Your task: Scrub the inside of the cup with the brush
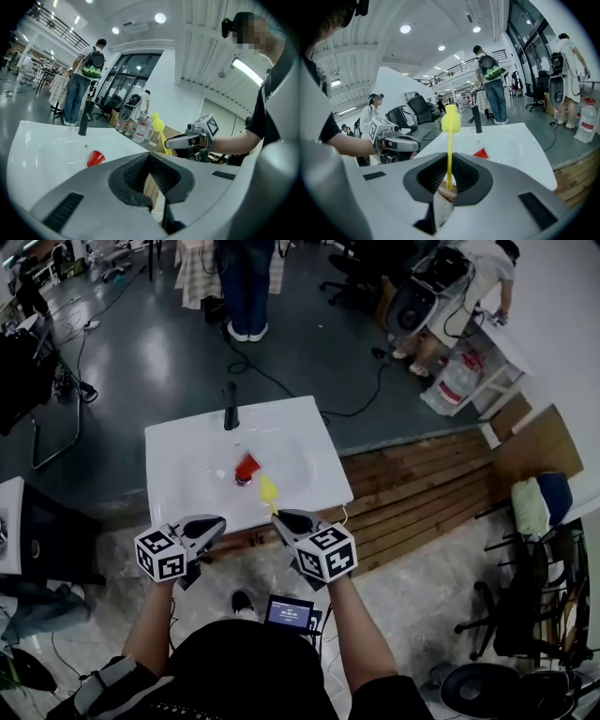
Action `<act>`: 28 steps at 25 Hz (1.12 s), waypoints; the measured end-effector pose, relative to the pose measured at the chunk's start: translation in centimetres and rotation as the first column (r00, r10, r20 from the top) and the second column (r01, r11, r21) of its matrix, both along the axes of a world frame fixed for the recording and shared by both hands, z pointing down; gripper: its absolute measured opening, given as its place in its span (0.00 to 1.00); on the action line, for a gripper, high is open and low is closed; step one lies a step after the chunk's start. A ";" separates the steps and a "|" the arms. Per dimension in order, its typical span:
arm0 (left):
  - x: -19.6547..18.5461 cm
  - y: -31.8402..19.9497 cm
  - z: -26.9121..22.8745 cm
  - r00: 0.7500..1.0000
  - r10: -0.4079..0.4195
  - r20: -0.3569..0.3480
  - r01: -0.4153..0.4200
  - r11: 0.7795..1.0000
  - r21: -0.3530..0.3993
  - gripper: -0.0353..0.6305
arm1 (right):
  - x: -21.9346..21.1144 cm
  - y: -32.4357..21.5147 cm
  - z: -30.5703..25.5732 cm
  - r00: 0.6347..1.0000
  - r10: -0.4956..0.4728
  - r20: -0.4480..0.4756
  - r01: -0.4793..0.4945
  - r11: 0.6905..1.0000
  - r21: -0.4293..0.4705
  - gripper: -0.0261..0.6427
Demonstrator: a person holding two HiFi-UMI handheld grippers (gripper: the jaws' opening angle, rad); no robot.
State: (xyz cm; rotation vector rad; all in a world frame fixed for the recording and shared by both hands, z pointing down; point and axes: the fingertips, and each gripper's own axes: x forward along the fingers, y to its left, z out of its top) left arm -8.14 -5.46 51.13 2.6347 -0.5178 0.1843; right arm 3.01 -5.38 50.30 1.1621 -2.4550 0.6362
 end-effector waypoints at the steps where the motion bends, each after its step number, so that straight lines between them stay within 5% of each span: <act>1: 0.1 0.0 0.1 1.000 0.007 0.003 -0.007 1.000 -0.003 0.06 | 0.1 -0.1 0.0 1.000 0.004 0.001 -0.004 1.000 -0.002 0.10; 15: 0.5 -2.0 -1.0 0.997 -0.016 -0.079 0.014 1.000 -0.022 0.06 | -0.7 -2.2 -0.4 0.999 -0.032 0.017 0.032 0.999 0.007 0.09; 28: 3.9 -2.8 -0.8 0.998 0.045 -0.031 -0.045 0.999 -0.004 0.06 | 1.9 -3.7 0.4 0.997 -0.069 0.017 0.070 0.997 -0.023 0.09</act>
